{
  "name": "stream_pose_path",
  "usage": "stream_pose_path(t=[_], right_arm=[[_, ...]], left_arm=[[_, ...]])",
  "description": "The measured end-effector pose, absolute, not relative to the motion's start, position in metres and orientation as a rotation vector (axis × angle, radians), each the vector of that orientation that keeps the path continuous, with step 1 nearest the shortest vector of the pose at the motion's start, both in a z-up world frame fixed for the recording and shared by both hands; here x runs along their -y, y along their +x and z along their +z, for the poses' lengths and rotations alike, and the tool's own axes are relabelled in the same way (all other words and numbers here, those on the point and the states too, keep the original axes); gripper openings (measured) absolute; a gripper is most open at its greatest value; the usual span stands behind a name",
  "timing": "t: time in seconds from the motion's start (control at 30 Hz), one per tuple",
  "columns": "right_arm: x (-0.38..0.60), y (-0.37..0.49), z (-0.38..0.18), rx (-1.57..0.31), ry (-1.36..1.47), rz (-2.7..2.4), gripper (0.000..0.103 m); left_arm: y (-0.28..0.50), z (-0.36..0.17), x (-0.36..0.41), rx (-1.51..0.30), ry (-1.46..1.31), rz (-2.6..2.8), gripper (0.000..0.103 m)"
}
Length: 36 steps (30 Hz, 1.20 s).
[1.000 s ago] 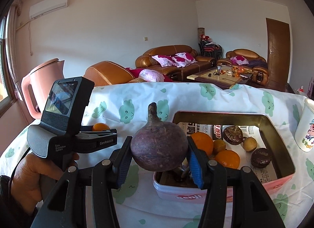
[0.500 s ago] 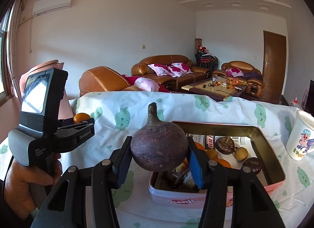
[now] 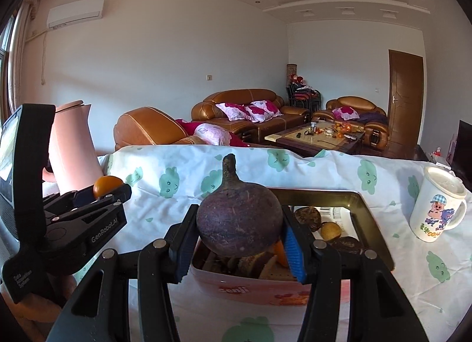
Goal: Organize fruits
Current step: 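Carry the mangosteen and the orange over the tin tray with both tools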
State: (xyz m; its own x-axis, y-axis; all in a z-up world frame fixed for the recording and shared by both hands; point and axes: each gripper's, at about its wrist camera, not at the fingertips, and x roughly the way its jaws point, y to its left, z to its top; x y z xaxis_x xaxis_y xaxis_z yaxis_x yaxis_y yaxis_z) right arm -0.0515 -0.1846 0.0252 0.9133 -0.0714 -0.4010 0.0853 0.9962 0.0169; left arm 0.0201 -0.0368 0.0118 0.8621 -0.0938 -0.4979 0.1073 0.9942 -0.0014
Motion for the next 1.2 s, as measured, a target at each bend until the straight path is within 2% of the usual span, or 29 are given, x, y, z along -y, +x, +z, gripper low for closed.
stream_pose_path(t=[0.3, 0.73, 1.2], right_arm=[[0.232, -0.060, 0.026, -0.410, 0.042, -0.168, 0.055], [0.277, -0.062, 0.035, -0.373, 0.024, -0.301, 0.055], [0.280, -0.012, 0.019, -0.466, -0.038, -0.262, 0.055]], left_arm=[[0.003, 0.020, 0.086, -0.489, 0.053, -0.195, 0.039], [0.019, 0.016, 0.145, -0.530, 0.045, -0.305, 0.039], [0.055, -0.003, 0.160, -0.614, 0.037, -0.292, 0.039]])
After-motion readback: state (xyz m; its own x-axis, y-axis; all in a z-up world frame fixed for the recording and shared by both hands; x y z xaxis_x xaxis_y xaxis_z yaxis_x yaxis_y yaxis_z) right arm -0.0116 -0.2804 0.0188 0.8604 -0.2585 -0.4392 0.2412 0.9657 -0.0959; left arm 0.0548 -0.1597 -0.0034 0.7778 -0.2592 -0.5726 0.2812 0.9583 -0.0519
